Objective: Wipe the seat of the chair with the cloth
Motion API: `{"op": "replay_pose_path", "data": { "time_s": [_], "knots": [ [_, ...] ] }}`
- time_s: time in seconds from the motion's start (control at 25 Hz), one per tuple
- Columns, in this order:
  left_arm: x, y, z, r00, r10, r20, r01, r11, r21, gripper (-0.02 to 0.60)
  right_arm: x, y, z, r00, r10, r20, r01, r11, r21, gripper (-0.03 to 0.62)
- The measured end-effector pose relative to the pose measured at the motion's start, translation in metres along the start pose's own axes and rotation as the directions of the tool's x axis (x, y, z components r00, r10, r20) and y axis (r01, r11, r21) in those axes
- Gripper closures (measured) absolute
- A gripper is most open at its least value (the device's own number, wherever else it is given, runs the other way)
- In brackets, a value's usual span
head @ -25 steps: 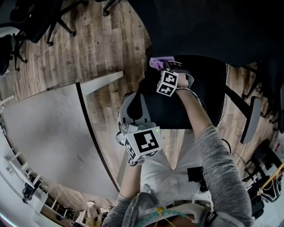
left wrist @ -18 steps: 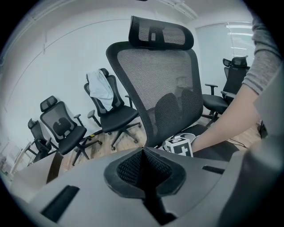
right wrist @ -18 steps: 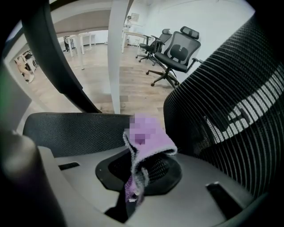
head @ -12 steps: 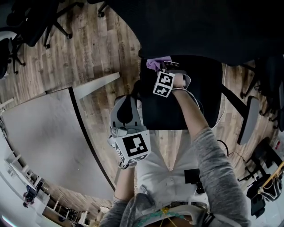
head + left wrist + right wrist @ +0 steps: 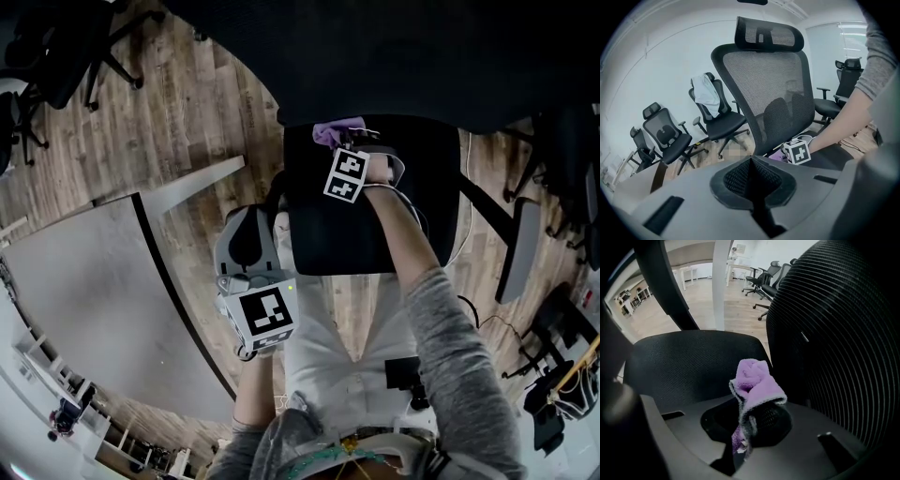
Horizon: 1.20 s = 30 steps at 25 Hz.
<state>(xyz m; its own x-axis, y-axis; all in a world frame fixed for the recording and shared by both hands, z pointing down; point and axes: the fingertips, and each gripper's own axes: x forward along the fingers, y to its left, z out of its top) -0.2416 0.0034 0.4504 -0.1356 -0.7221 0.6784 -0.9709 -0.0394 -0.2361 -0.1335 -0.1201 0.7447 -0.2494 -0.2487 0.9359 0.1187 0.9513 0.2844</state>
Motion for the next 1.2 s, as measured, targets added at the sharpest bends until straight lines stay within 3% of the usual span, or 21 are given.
{"op": "replay_pose_path", "data": {
  "time_s": [1.2],
  "knots": [
    [0.001,0.002,0.000,1.000,0.013,-0.007,-0.013,1.000,0.017,0.578,-0.005,-0.020,-0.094,0.996,-0.013,-0.086,0.016,0.999,0.034,0.546]
  ]
}}
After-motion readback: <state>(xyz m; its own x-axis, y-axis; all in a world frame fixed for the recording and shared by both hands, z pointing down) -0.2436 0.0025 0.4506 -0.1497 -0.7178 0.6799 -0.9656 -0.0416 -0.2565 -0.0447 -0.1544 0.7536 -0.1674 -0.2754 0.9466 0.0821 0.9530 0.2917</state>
